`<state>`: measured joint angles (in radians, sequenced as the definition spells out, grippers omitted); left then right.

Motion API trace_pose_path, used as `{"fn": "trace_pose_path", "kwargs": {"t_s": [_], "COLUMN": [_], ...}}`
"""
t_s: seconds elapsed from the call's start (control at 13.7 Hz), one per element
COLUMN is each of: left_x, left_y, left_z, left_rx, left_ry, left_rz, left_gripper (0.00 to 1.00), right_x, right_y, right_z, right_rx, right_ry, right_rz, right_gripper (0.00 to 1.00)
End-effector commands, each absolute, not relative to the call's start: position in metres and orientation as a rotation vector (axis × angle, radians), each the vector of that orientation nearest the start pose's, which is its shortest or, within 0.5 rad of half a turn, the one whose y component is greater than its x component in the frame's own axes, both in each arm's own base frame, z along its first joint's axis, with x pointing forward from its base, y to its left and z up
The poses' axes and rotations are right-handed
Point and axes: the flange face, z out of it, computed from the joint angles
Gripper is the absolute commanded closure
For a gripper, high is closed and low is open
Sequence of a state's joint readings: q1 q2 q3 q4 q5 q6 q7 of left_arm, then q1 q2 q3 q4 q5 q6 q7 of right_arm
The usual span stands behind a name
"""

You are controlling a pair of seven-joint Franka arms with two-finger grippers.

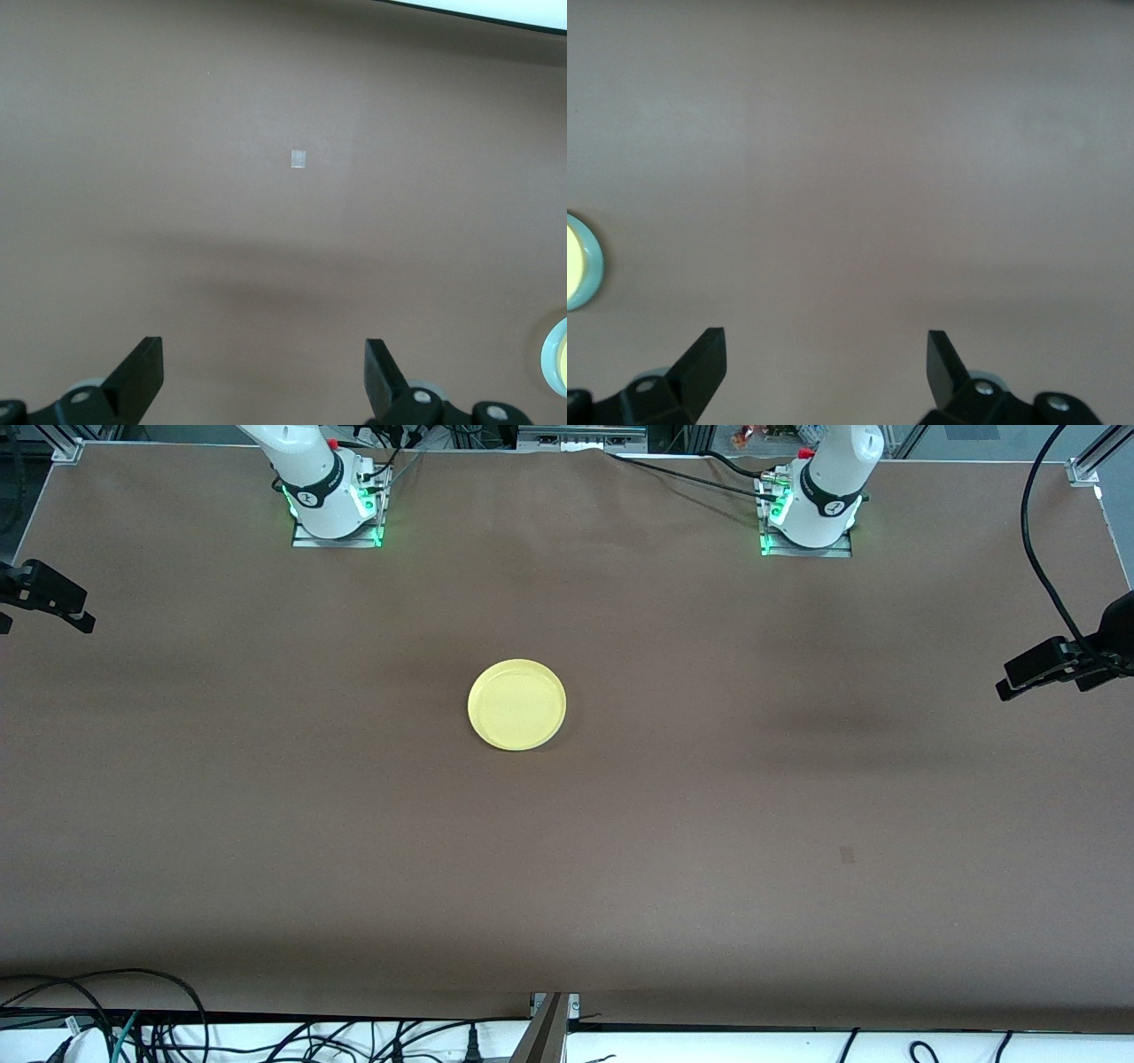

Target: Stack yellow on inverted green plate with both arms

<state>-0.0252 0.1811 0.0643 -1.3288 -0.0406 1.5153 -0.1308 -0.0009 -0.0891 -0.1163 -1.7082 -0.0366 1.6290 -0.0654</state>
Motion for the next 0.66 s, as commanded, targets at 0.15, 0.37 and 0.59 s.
{"fn": "trace_pose_path", "kwargs": {"t_s": [0.15, 0.37, 0.59], "left_x": [0.607, 0.607, 0.607], "left_y": [0.014, 0.014, 0.014], "left_z": [0.632, 0.632, 0.632], "left_rx": [-3.144, -3.146, -3.146], "left_ry": [-0.235, -0.235, -0.237], "left_rz": [-0.009, -0.009, -0.009], "left_gripper": [0.0, 0.0, 0.0], "right_x": [0.518, 0.518, 0.518], "right_y": [-0.036, -0.045, -0.039], "right_z": [0.609, 0.605, 0.603], "right_rx": [-3.153, -3.154, -3.157], "right_ry": [0.226, 0.25, 0.236], "right_rz": [0.051, 0.063, 0.082], "right_gripper": [0.0, 0.0, 0.0]}}
